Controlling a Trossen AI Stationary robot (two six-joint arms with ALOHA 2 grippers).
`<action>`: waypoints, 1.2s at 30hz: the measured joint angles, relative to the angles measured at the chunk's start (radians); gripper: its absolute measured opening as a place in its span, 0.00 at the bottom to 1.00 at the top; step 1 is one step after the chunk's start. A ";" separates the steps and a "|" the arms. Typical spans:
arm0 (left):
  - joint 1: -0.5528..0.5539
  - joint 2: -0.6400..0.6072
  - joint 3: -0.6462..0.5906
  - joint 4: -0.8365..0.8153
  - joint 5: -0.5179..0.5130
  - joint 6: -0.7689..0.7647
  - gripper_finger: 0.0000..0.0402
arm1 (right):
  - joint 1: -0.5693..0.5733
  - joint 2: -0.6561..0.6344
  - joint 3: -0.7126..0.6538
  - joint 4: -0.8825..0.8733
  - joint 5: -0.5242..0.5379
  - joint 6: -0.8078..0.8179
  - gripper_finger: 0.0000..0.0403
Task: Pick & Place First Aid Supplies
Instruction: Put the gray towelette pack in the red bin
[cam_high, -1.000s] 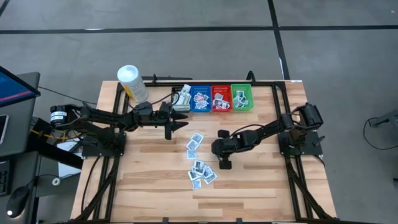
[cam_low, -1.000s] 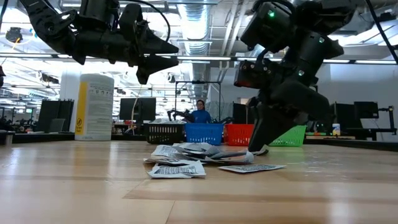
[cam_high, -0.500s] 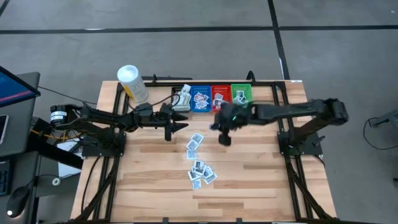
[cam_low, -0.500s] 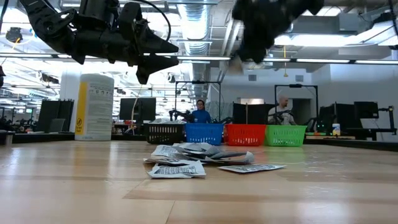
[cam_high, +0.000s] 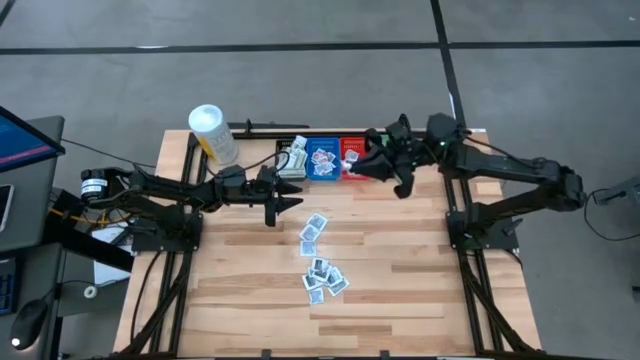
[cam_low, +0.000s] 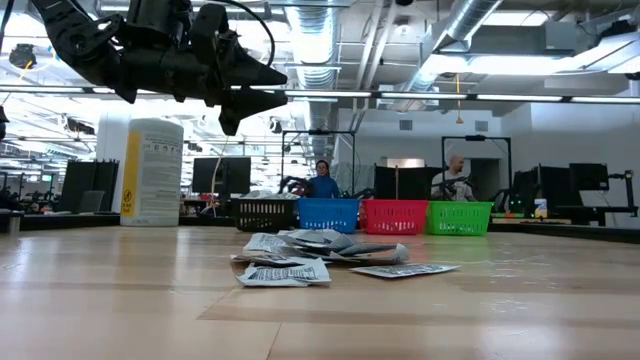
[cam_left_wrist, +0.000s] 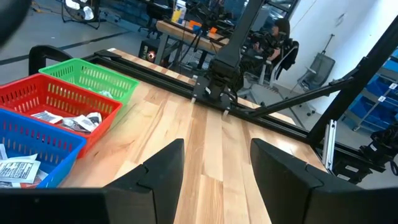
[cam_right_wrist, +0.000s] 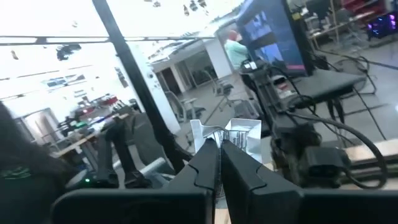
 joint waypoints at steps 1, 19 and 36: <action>0.000 0.000 0.000 0.000 0.000 0.000 0.46 | 0.000 -0.002 0.000 0.000 -0.005 0.002 0.02; 0.000 0.000 0.000 0.000 0.000 0.000 0.46 | 0.007 0.020 0.000 -0.004 -0.014 0.017 0.02; 0.000 0.000 0.000 0.000 -0.002 0.039 0.46 | -0.024 0.020 0.000 -0.271 0.134 -0.369 0.02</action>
